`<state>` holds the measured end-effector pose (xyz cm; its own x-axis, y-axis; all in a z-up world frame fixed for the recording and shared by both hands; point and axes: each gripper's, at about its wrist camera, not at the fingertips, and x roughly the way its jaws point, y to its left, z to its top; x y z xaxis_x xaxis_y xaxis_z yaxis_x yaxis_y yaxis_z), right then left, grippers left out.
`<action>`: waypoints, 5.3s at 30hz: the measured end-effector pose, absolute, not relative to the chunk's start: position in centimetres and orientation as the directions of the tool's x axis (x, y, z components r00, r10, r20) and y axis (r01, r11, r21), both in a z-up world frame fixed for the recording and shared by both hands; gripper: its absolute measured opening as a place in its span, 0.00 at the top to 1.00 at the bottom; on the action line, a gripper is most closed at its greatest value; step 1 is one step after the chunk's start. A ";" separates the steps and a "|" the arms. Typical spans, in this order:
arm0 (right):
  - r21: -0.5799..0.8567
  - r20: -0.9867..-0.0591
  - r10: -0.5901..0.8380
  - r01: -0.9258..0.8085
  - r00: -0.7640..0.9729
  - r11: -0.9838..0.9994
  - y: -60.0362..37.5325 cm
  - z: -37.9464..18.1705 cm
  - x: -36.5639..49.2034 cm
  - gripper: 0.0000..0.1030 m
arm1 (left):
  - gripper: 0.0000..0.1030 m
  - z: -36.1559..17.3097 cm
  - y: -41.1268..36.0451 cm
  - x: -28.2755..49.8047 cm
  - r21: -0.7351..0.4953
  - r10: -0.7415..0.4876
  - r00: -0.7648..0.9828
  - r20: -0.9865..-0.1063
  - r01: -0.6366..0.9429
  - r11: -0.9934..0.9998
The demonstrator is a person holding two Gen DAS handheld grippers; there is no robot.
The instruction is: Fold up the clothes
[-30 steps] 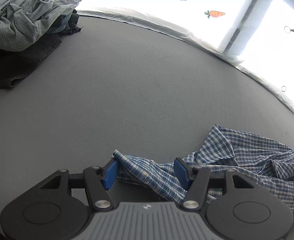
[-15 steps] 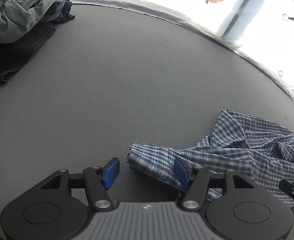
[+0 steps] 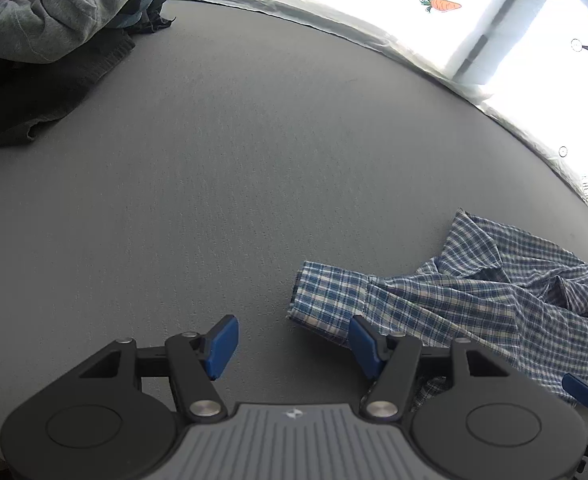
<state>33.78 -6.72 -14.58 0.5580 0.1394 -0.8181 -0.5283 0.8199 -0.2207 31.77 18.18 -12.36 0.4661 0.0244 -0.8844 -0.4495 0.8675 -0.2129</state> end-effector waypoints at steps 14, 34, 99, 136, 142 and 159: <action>-0.501 -0.660 0.072 -0.510 0.747 0.699 -8.4 -16.2 32.9 0.98 | 0.39 -11.4 15.8 28.6 -0.210 0.062 0.483 -0.873 -0.488 0.847; -0.470 -0.440 -0.627 0.430 0.642 0.771 -44.4 -12.6 34.6 1.00 | 0.39 -12.4 5.2 27.0 -0.200 0.022 0.467 -0.884 -0.421 0.885; -0.036 -0.739 -0.133 0.159 0.660 0.987 -37.8 -15.4 52.0 0.82 | 0.50 -13.5 -5.3 50.9 -0.141 -0.202 0.531 -0.823 0.153 0.978; -0.318 -0.478 -0.023 -0.149 0.878 0.936 -24.6 -6.2 54.2 0.94 | 0.99 -5.0 22.6 44.5 0.035 0.511 0.686 -0.518 -0.579 0.814; -0.344 -0.390 0.095 -0.240 0.916 0.908 -14.9 -3.9 58.1 0.95 | 0.99 -3.1 29.3 41.4 0.057 0.612 0.639 -0.466 -0.668 0.742; -0.193 -0.647 0.076 -0.259 0.758 0.946 -8.2 -12.5 53.2 0.52 | 0.65 -14.3 26.5 36.5 -0.108 0.282 0.566 -0.775 -0.557 0.823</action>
<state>53.21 -8.22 -12.53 0.7584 0.0757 -0.6474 -0.2594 0.9462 -0.1933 36.50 26.46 -14.31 0.5660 0.2816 -0.7748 -0.5571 0.8234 -0.1076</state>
